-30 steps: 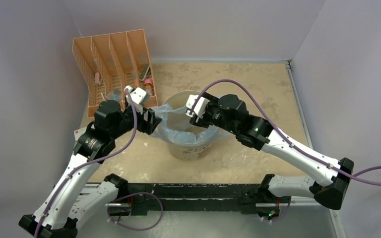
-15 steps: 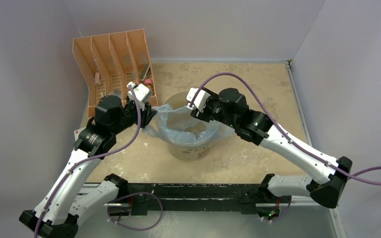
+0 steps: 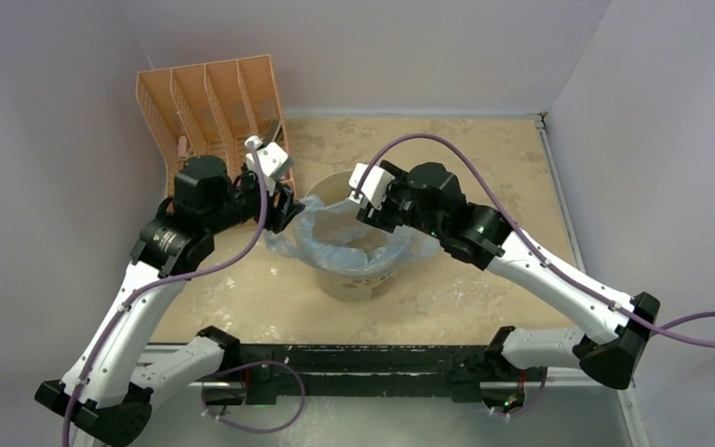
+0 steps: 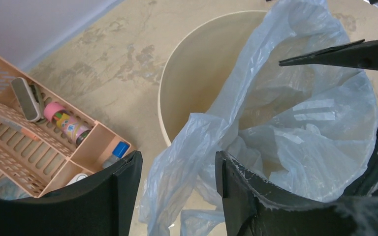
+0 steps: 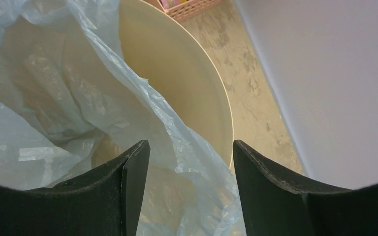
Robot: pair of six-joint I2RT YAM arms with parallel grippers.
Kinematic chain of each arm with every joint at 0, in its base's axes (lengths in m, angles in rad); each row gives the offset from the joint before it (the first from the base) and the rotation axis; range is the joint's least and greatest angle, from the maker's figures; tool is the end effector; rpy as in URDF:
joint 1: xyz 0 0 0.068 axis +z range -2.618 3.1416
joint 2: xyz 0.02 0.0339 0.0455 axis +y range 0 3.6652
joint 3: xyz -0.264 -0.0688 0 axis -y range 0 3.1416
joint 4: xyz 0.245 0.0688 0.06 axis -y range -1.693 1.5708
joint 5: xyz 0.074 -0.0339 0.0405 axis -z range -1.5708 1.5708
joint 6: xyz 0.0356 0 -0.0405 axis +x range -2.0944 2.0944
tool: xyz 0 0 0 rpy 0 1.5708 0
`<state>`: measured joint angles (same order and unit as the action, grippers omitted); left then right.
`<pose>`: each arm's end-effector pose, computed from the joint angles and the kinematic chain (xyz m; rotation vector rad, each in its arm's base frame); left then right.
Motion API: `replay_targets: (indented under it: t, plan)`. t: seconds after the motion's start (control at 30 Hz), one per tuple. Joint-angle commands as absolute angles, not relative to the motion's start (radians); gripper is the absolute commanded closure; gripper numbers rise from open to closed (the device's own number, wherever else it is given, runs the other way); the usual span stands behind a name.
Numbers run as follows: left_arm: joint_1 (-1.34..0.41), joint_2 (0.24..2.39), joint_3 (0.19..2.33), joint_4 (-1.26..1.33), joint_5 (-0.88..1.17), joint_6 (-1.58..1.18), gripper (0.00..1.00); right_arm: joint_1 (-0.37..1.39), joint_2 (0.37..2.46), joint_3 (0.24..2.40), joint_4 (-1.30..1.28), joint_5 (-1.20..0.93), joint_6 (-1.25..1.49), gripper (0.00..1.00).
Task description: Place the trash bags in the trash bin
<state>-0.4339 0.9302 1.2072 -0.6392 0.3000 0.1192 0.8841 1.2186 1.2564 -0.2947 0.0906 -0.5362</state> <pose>0.1611 -0.0863 0.4116 0.7236 1.8089 -0.4989 0.1783 0.2124 0.4027 -1.1436 1.4282 0.1624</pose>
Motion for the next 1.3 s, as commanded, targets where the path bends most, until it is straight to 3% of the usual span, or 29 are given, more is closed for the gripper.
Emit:
replay_targets:
  t: [0.0, 0.27, 0.37, 0.53, 0.63, 0.77, 0.87, 1.0, 1.1, 1.27]
  plan:
    - [-0.430, 0.992, 1.280, -0.731, 0.394, 0.183, 0.44, 0.872, 1.243, 1.324, -0.314, 0.129, -0.560, 0.35]
    - [-0.417, 1.048, 1.324, -0.781, 0.443, 0.215, 0.45, 0.853, 1.286, 1.375, -0.348, 0.064, -0.587, 0.43]
    - [-0.405, 1.062, 1.340, -0.794, 0.460, 0.226, 0.47, 0.846, 1.296, 1.381, -0.349, 0.062, -0.585, 0.54]
    - [-0.389, 1.089, 1.347, -0.805, 0.482, 0.239, 0.57, 0.841, 1.288, 1.386, -0.315, 0.042, -0.580, 0.83]
    - [-0.378, 1.099, 1.342, -0.810, 0.489, 0.241, 0.55, 0.840, 1.292, 1.388, -0.310, 0.047, -0.579, 0.94]
    - [-0.371, 1.099, 1.324, -0.775, 0.502, 0.237, 0.51, 0.839, 1.298, 1.387, -0.285, 0.031, -0.564, 1.00]
    - [-0.366, 1.107, 1.320, -0.761, 0.488, 0.230, 0.61, 0.839, 1.306, 1.387, -0.271, 0.026, -0.550, 1.00]
    - [-0.362, 1.097, 1.306, -0.730, 0.465, 0.223, 0.87, 0.835, 1.309, 1.370, -0.229, 0.051, -0.530, 1.00]
    - [-0.358, 1.088, 1.301, -0.727, 0.468, 0.223, 1.00, 0.824, 1.305, 1.357, -0.192, 0.061, -0.508, 1.00]
    - [-0.352, 1.082, 1.277, -0.703, 0.427, 0.206, 1.00, 0.805, 1.291, 1.327, -0.131, 0.079, -0.467, 1.00]
